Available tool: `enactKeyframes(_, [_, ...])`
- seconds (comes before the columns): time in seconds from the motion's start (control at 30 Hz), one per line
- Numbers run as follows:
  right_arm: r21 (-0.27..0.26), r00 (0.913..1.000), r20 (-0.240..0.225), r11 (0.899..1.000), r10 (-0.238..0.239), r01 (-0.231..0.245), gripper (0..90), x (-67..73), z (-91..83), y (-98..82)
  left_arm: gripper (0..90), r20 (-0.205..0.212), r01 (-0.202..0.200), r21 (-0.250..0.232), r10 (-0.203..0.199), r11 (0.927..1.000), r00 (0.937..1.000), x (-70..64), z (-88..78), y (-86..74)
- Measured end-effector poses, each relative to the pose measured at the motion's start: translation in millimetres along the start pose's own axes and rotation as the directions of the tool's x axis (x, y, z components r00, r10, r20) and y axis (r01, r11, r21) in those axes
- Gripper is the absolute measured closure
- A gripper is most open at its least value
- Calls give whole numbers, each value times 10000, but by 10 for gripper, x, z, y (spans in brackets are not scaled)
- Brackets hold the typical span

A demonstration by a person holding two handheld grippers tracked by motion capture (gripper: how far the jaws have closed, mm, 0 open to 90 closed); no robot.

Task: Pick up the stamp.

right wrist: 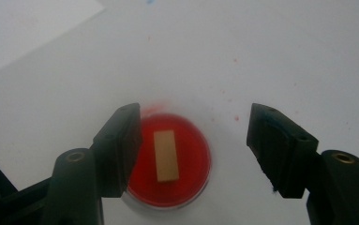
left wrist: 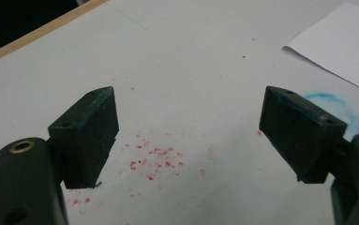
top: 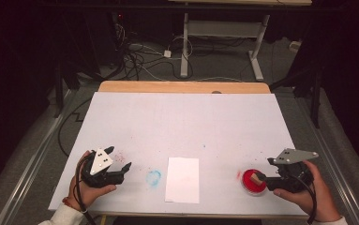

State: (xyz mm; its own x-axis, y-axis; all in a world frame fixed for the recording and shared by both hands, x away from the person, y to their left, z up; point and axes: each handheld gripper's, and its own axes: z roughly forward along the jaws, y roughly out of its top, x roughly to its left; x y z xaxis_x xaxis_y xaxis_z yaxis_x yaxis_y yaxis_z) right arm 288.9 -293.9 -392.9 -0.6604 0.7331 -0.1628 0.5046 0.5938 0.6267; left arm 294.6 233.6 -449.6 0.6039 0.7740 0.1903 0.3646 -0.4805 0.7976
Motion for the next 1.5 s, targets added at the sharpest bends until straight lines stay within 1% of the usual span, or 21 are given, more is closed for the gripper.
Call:
enactKeyframes(0.07, [329, 10000, -90, 9995, 35, -32, 381, 11, 43, -7, 193, 20, -42, 41, 42, 10000, 10000, 1, -1, -1])
enactKeyframes(0.1, [558, 9999, -119, 9984, -38, 45, 384, 17, 71, -14, 193, 33, -49, 48, 49, 10000, 10000, 0, 1, 1])
enactKeyframes(0.17, [805, 9999, -149, 9967, -62, 74, 429, 26, 106, -22, 193, 39, -31, 23, 31, 10000, 10000, -4, 6, 1])
enactKeyframes(0.23, [972, 9996, -224, 9950, -192, 213, 454, 38, 138, -28, 193, 71, -107, 145, 106, 9998, 9999, -12, 22, 1])
enactKeyframes(0.3, [1098, 9989, -392, 9935, -258, 300, 479, 50, 170, -36, 193, 83, -106, 154, 104, 9998, 9999, -15, 29, -1])
enactKeyframes(0.47, [1346, 9969, -619, 9893, -485, 565, 542, 75, 257, -60, 193, 125, -128, 226, 125, 9997, 9998, -12, 41, -7])
enactKeyframes(0.53, [1412, 9959, -716, 9879, -547, 644, 585, 78, 291, -69, 193, 179, -151, 260, 147, 9995, 9997, -12, 46, -9])
enactKeyframes(0.6, [1421, 9963, -714, 9882, -481, 579, 608, 70, 315, -78, 193, 219, -146, 252, 141, 9996, 9997, -15, 50, -8])
enactKeyframes(0.67, [1406, 9945, -893, 9878, -546, 668, 630, 69, 327, -86, 193, 229, -146, 245, 141, 9996, 9996, -17, 52, -8])
enactKeyframes(0.73, [1293, 9943, -949, 9898, -482, 604, 676, 65, 329, -95, 193, 261, -158, 256, 152, 9995, 9995, -17, 55, -8])
enactKeyframes(0.77, [1279, 9936, -1017, 9899, -487, 616, 677, 62, 333, -101, 193, 261, -156, 271, 149, 9995, 9995, -18, 58, -9])
enactKeyframes(0.9, [1293, 9945, -940, 9899, -457, 577, 681, 42, 360, -126, 193, 282, -174, 307, 166, 9994, 9995, -20, 66, -11])
enactKeyframes(0.93, [1239, 9945, -961, 9909, -411, 529, 724, 39, 370, -140, 193, 293, -188, 322, 178, 9993, 9994, -22, 68, -10])
enactKeyframes(0.97, [1194, 9944, -997, 9918, -345, 464, 745, 36, 371, -144, 193, 293, -188, 322, 178, 9993, 9994, -22, 68, -10])
enactKeyframes(1.0, [1143, 9941, -1024, 9922, -370, 487, 750, 37, 367, -145, 193, 298, -190, 305, 181, 9994, 9994, -25, 69, -10])
enactKeyframes(1.07, [1043, 9948, -930, 9933, -404, 501, 753, 40, 358, -144, 193, 307, -180, 322, 170, 9993, 9994, -23, 70, -9])
enactKeyframes(1.27, [932, 9946, -935, 9941, -460, 548, 755, 56, 369, -158, 193, 335, -186, 285, 176, 9994, 9993, -27, 72, -5])
enactKeyframes(1.33, [686, 9966, -788, 9971, -260, 314, 755, 49, 359, -180, 193, 271, -148, 205, 142, 9997, 9995, -31, 66, 1])
enactKeyframes(1.4, [373, 9972, -743, 9992, -98, 126, 756, 41, 332, -193, 193, 284, -133, 140, 129, 9998, 9995, -27, 56, 9])
enactKeyframes(1.5, [14, 9983, -574, 10000, -59, 60, 756, 37, 277, -186, 193, 283, -157, 148, 153, 9998, 9995, -34, 59, 11])
